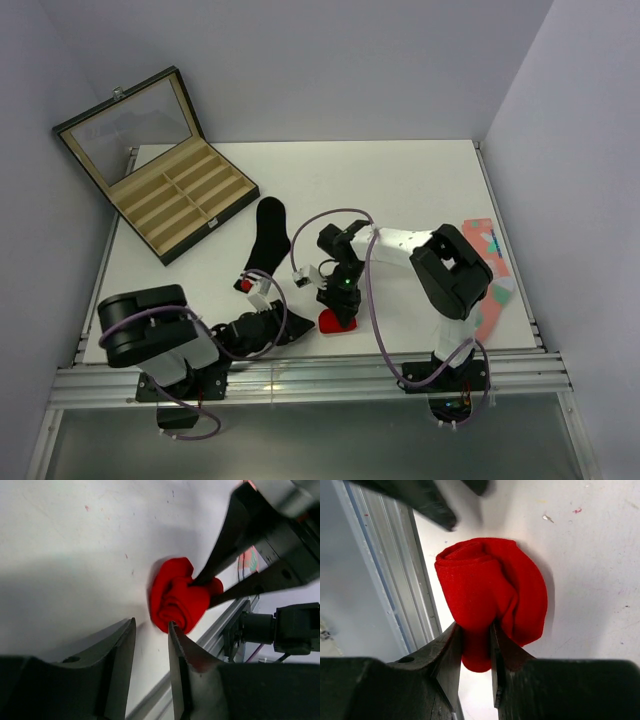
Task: Roll the socks
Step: Move the sock to the center of the board.
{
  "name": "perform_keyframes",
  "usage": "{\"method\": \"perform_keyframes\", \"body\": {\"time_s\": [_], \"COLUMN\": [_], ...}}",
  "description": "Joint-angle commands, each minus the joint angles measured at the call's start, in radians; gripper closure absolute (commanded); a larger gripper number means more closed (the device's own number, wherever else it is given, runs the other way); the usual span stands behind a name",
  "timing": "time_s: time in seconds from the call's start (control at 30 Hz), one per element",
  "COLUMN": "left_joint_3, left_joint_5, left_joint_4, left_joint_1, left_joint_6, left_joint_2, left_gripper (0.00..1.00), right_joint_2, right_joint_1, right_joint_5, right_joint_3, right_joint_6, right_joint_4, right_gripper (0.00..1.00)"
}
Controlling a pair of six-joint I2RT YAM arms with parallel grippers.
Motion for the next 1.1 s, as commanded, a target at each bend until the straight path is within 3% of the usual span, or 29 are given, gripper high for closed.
{"method": "perform_keyframes", "body": {"time_s": [0.0, 0.13, 0.3, 0.7, 0.87, 1.07], "left_joint_3": [-0.025, 0.041, 0.136, 0.224, 0.268, 0.345], "left_joint_5": [-0.132, -0.18, -0.166, -0.163, -0.149, -0.033], "left_joint_4": [-0.193, -0.397, -0.568, -0.629, -0.661, -0.737], "left_joint_1": [-0.059, -0.113, -0.113, -0.119, -0.119, -0.076], "left_joint_6": [-0.034, 0.013, 0.084, 0.121, 0.268, 0.406], "left_joint_2": [-0.115, -0.243, -0.277, -0.258, -0.3, -0.267], "left_gripper": [0.62, 0.57, 0.53, 0.51, 0.51, 0.5], "right_joint_2": [0.079, 0.102, 0.127, 0.173, 0.197, 0.2], "right_joint_1": [-0.009, -0.012, -0.015, -0.028, -0.039, -0.045], "right_joint_5": [0.086, 0.092, 0.089, 0.094, 0.106, 0.126], "right_joint_3": [-0.004, -0.001, 0.021, 0.036, 0.045, 0.059], "right_joint_6": [0.015, 0.026, 0.029, 0.039, 0.026, 0.023], "right_joint_4": [0.054, 0.061, 0.042, 0.016, 0.0, -0.006], "right_gripper": [0.79, 0.79, 0.79, 0.79, 0.79, 0.79]}}
